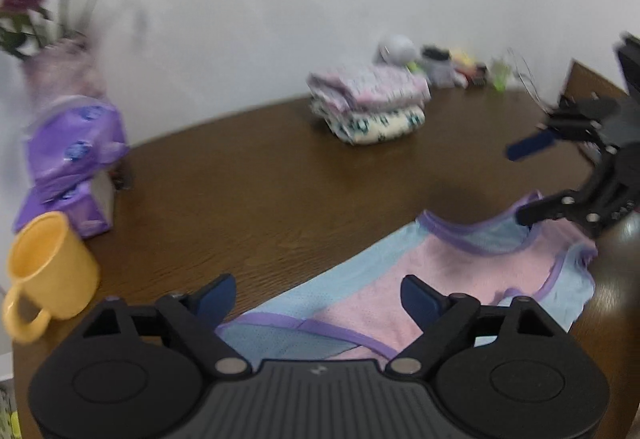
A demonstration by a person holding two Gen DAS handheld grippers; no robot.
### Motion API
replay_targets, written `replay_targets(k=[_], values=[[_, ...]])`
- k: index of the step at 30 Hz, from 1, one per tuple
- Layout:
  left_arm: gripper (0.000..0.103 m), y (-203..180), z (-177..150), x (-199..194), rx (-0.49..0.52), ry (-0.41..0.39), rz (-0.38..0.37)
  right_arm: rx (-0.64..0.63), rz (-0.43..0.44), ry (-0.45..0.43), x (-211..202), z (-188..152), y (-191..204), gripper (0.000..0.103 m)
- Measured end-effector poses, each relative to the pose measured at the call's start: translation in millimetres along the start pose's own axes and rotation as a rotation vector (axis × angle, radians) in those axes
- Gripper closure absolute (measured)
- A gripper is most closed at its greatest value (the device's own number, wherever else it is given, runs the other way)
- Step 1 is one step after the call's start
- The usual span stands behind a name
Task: Fold clothes
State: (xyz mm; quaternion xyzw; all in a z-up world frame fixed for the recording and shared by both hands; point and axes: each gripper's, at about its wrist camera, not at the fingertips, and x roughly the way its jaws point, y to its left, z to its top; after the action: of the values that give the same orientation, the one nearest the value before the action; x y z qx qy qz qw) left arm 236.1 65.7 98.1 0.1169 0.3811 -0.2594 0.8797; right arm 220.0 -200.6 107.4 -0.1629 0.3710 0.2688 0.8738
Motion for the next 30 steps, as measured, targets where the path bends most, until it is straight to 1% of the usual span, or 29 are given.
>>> replay_targets(k=[1, 2, 3, 4, 5, 7, 8, 10, 11, 12, 14, 15, 17, 18, 22, 30], values=[[0.026, 3, 2, 9, 0.026, 0.029, -0.007, -0.019, 0.017, 0.03, 11, 7, -2, 0.026], [0.03, 5, 4, 18, 0.053, 0.058, -0.012, -0.031, 0.024, 0.058, 23, 11, -3, 0.029], [0.035, 7, 5, 26, 0.082, 0.081, -0.014, -0.044, 0.032, 0.086, 34, 15, -4, 0.03], [0.042, 9, 5, 34, 0.114, 0.104, -0.015, -0.054, 0.046, 0.117, 47, 20, -6, 0.037], [0.044, 11, 6, 41, 0.145, 0.126, -0.015, -0.07, 0.054, 0.137, 57, 22, -6, 0.045], [0.046, 19, 7, 52, 0.169, 0.148, -0.025, -0.098, 0.069, 0.17, 76, 27, -10, 0.054], [0.046, 24, 6, 57, 0.176, 0.152, -0.038, -0.108, 0.08, 0.18, 83, 29, -12, 0.056], [0.052, 30, 6, 62, 0.193, 0.156, -0.082, -0.13, 0.121, 0.193, 94, 32, -16, 0.058], [0.053, 33, 7, 64, 0.207, 0.159, -0.103, -0.142, 0.134, 0.197, 97, 33, -18, 0.058], [0.058, 34, 7, 66, 0.223, 0.164, -0.118, -0.15, 0.14, 0.208, 102, 34, -20, 0.058], [0.061, 36, 7, 71, 0.253, 0.185, -0.132, -0.166, 0.143, 0.232, 111, 37, -24, 0.058], [0.064, 38, 6, 73, 0.259, 0.194, -0.138, -0.175, 0.148, 0.241, 115, 38, -25, 0.06], [0.067, 40, 5, 80, 0.263, 0.212, -0.155, -0.176, 0.172, 0.242, 119, 40, -28, 0.067], [0.068, 41, 5, 83, 0.263, 0.225, -0.168, -0.184, 0.181, 0.247, 121, 40, -29, 0.068], [0.067, 45, 5, 91, 0.277, 0.246, -0.211, -0.213, 0.218, 0.273, 129, 38, -33, 0.068], [0.069, 59, 12, 98, 0.238, 0.269, -0.286, -0.209, 0.279, 0.301, 138, 35, -45, 0.068]])
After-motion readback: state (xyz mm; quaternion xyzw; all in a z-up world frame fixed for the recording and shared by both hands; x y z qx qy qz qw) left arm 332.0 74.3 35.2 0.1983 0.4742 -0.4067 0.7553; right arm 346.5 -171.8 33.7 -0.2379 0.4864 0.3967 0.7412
